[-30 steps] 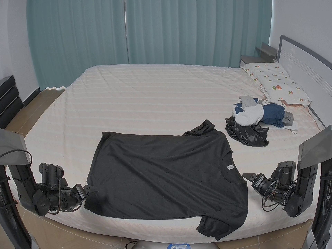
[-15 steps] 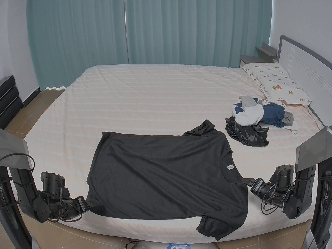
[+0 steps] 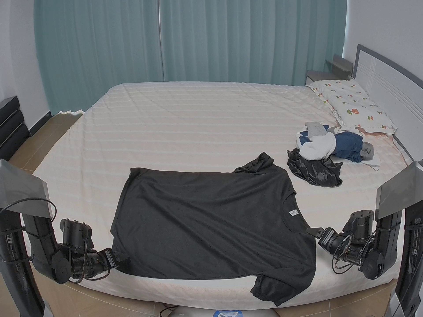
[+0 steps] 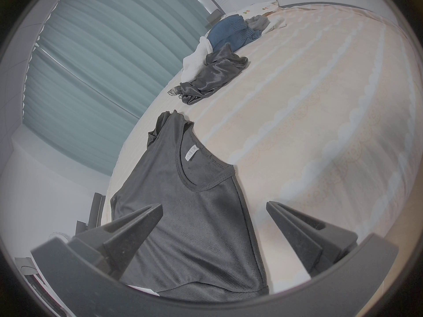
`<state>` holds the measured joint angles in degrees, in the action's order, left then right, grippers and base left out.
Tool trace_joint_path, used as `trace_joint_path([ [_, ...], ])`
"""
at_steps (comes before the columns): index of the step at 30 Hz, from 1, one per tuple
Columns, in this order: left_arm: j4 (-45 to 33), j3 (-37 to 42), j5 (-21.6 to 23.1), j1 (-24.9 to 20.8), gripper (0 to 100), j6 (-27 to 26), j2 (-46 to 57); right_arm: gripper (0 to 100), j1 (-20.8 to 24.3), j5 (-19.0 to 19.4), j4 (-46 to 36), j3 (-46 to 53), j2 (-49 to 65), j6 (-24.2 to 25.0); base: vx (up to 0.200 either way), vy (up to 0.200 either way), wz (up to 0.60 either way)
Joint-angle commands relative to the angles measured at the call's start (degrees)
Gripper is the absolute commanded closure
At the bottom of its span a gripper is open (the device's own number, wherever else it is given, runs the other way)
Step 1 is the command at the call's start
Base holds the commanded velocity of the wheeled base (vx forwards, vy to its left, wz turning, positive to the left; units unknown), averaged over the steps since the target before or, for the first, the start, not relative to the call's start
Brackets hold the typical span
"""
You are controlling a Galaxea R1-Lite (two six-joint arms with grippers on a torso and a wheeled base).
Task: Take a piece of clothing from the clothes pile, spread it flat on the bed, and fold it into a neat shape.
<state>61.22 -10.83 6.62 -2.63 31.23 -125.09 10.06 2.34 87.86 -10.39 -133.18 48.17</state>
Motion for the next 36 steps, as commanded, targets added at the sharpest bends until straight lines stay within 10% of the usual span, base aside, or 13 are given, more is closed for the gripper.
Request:
trace_joint_path([
  [1,3.73,0.63,-2.66,-0.79,100,0.06,-3.94,0,0.05,-0.06,0.03,0.10,0.03,0.00,0.000,0.000,0.00],
  [16,4.87,2.74,-14.88,-1.76,100,-2.40,-4.81,0,0.05,-0.06,-0.05,4.41,-0.32,-7.12,0.000,0.000,0.00],
  [36,-0.93,2.21,-15.76,-0.71,100,-3.46,-0.95,0,3.74,0.74,1.62,0.72,-7.35,-8.61,0.000,0.000,0.00],
])
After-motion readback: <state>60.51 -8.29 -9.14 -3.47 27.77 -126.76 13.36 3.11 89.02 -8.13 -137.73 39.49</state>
